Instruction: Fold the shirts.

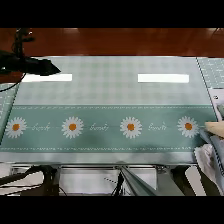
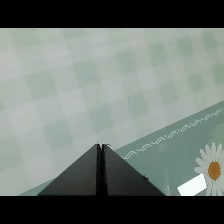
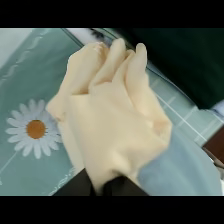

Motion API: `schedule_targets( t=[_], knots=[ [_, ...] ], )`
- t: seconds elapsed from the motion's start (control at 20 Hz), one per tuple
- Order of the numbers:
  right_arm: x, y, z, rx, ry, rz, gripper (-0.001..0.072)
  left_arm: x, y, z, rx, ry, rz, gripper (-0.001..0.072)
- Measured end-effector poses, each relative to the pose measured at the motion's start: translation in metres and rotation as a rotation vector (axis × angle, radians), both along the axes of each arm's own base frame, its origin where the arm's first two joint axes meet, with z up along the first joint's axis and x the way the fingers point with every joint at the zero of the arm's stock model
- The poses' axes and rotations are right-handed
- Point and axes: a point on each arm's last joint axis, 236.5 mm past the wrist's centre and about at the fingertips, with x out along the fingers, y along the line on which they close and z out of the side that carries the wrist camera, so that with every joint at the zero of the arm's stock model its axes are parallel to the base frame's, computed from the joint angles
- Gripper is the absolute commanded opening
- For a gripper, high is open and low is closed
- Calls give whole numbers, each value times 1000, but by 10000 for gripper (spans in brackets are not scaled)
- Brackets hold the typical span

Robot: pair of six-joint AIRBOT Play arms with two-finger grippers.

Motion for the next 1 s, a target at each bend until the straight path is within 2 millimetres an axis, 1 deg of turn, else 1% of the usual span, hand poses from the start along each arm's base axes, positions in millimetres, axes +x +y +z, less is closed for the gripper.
schedule_targets(
  t=[0.1, 0.3, 0.6, 0.75, 0.8, 0.85, 0.9, 1.0],
  knots=[
    [-18, -5, 1, -6, 34, -76, 37, 2, 0, -10, 4, 14, -12, 25],
    [-44, -12, 5, -35, 89, -182, 38, 7, 2, -27, 19, 19, -39, 25],
    [-84, -26, 14, -128, 219, -265, 38, 24, 9, -39, 39, -12, -15, 25],
    [-98, -24, 6, -130, 280, -274, 39, 33, 15, -39, 49, -40, 13, 26],
    [-102, -22, 0, -124, 297, -269, 63, 35, 16, -38, 53, -50, 19, 26],
    [-106, -18, -6, -116, 312, -265, 128, 38, 18, -38, 58, -61, 26, 26],
    [-111, -14, -12, -110, 330, -261, 156, 40, 19, -38, 60, -67, 28, 26],
    [-121, -4, -23, -101, 358, -251, 156, 44, 21, -37, 66, -83, 39, 26]
  ],
)
